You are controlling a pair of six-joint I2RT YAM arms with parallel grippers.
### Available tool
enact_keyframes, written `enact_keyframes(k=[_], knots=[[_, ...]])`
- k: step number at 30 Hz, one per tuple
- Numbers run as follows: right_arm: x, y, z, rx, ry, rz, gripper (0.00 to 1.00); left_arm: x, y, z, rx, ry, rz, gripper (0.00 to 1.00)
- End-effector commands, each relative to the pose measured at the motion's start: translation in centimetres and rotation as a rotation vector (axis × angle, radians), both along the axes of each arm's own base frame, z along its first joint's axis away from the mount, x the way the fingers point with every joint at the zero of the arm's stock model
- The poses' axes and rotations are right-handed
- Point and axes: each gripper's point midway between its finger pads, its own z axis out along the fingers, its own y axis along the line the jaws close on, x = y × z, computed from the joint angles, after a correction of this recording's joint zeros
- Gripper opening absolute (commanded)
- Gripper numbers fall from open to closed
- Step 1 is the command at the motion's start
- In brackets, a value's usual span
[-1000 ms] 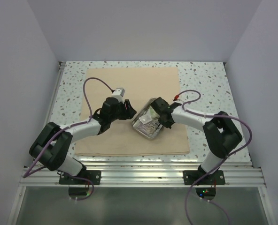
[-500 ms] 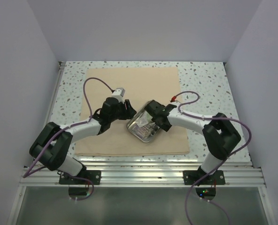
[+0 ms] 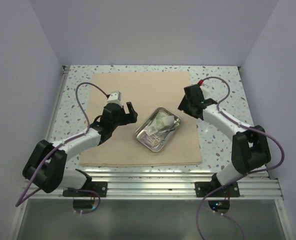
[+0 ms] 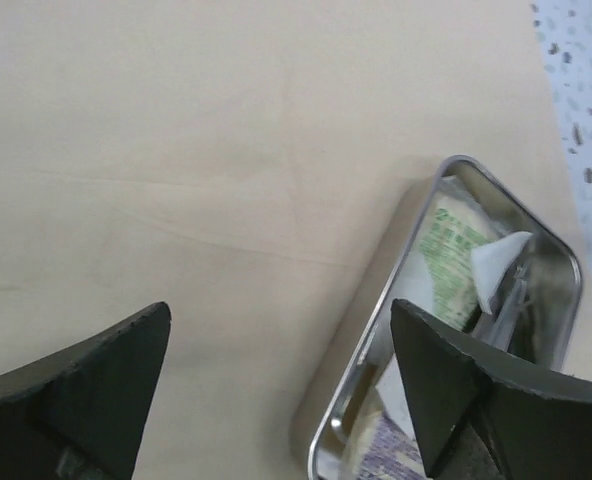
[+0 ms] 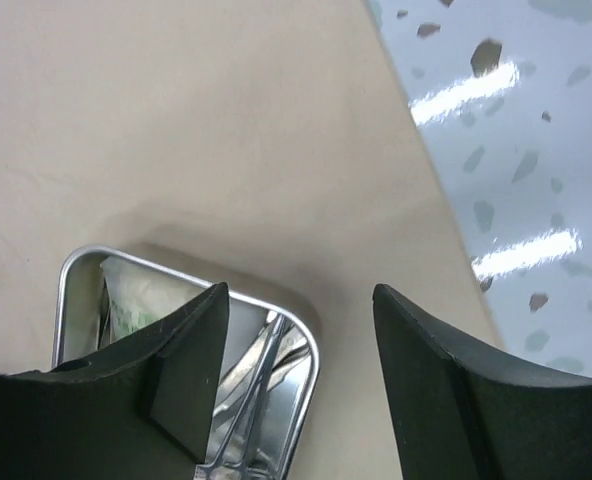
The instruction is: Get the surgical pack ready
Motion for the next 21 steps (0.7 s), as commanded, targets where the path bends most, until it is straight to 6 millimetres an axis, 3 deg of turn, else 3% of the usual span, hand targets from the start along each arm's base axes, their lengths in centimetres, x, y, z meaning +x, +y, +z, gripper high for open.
enact_keyframes(k=[1,4,10,17,21], knots=[[3.6,0.2,0.9,0.038,-0.065,0.201,0.63,0.1,4.0,0.6,0.062,0.023,0.203,1.00],[6.9,-2.3,0.0,0.059,-0.058,0.181,0.63,-0.4,6.0,0.4,0.053,0.067,0.256,1.00],[11.6,-5.2,-3.8,0.060,0.009,0.201,0.62,-3.1,10.8,-3.0,0.024,0.258,0.381,1.00],[14.9,-6.3,-6.9,0.064,0.040,0.183,0.62,-5.4,15.3,-4.1,0.021,0.305,0.557,0.99],[15.5,-5.2,-7.2,0.115,0.032,0.219,0.61,-5.8,17.1,-4.3,0.023,0.327,0.625,0.99]])
